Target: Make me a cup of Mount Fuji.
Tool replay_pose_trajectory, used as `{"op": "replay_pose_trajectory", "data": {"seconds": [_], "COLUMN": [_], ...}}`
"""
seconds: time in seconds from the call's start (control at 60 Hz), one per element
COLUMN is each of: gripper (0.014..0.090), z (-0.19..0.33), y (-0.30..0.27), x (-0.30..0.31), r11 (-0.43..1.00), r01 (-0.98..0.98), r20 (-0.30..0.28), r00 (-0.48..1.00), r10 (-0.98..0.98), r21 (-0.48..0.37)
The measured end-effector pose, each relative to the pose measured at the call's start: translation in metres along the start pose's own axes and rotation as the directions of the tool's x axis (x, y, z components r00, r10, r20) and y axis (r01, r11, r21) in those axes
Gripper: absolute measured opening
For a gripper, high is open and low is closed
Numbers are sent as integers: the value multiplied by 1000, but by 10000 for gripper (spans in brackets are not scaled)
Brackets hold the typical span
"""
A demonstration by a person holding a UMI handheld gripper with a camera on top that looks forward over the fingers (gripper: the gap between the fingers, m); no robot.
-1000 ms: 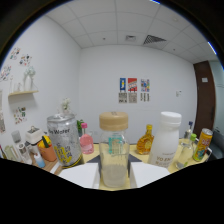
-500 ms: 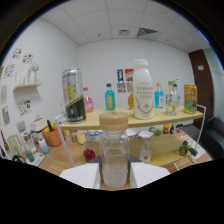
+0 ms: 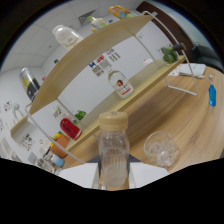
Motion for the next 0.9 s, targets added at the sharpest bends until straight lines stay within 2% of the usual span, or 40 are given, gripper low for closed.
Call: {"op": "replay_pose_trajectory", "data": {"seconds": [0.133,0.267,0.35,0.5,0.667,0.767,0.9], "gripper": [398,396,392,394,394,395,396], "z": [4,3,4,4,2,3,2], "y": [6,1,-2,-4,-17,-16,-14], "x": [-13,-19,-23,-32,-31,-30,-29], "r11": [943,774,658,517,382,338,355], "r01": [-329,-628,-744,-837,-903,-917,-911], "r20": [82,144,162,178,213,203,201], "r00": [940,761,639,489,341,297,316], "r10": [332,632,752,854,916,933,927], "r21": [-39,-83,-115,-181,-195,-212,-208]}}
